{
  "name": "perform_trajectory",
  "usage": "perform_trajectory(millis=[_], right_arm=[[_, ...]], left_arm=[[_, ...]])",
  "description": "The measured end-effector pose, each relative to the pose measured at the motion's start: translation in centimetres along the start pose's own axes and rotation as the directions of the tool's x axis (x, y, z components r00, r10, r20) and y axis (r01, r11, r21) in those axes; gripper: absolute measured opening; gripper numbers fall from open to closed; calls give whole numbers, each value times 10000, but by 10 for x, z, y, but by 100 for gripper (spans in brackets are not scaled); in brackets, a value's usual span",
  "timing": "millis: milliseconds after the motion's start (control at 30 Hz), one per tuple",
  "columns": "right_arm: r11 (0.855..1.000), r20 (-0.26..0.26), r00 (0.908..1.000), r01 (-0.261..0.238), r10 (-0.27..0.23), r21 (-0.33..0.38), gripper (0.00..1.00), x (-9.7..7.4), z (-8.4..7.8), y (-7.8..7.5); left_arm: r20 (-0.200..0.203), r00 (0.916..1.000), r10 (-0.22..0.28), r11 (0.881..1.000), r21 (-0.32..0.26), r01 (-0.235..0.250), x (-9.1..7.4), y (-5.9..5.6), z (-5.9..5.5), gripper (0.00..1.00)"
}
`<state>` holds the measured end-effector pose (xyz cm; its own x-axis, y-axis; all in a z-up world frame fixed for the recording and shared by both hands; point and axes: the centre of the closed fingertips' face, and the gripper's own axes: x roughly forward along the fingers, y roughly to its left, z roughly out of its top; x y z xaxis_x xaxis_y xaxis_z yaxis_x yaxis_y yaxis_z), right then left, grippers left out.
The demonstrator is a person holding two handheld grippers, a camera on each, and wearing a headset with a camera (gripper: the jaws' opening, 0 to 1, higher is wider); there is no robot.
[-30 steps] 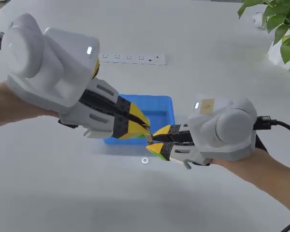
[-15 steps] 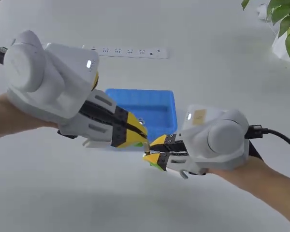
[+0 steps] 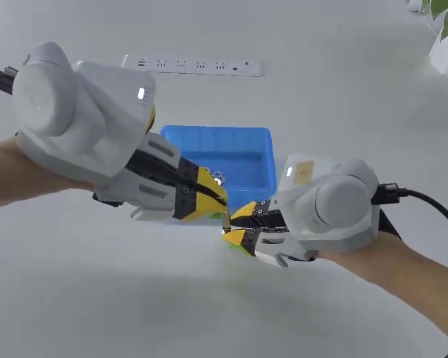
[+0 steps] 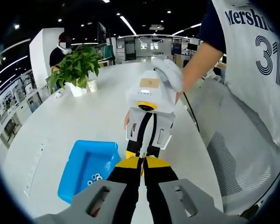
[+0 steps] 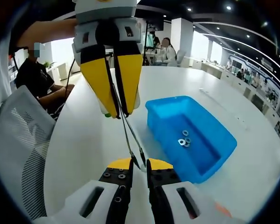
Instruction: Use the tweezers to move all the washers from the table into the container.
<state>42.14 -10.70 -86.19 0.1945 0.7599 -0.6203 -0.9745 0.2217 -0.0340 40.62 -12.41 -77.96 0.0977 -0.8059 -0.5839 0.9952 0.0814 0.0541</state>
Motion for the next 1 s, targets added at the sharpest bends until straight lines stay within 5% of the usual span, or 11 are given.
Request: perform_trajectory(millis=[1000], right_arm=[[9986, -6, 9999, -158, 158, 505, 13, 6, -6, -2]], left_arm=[[7, 10000, -96, 9992, -396, 97, 9, 5, -5, 6]])
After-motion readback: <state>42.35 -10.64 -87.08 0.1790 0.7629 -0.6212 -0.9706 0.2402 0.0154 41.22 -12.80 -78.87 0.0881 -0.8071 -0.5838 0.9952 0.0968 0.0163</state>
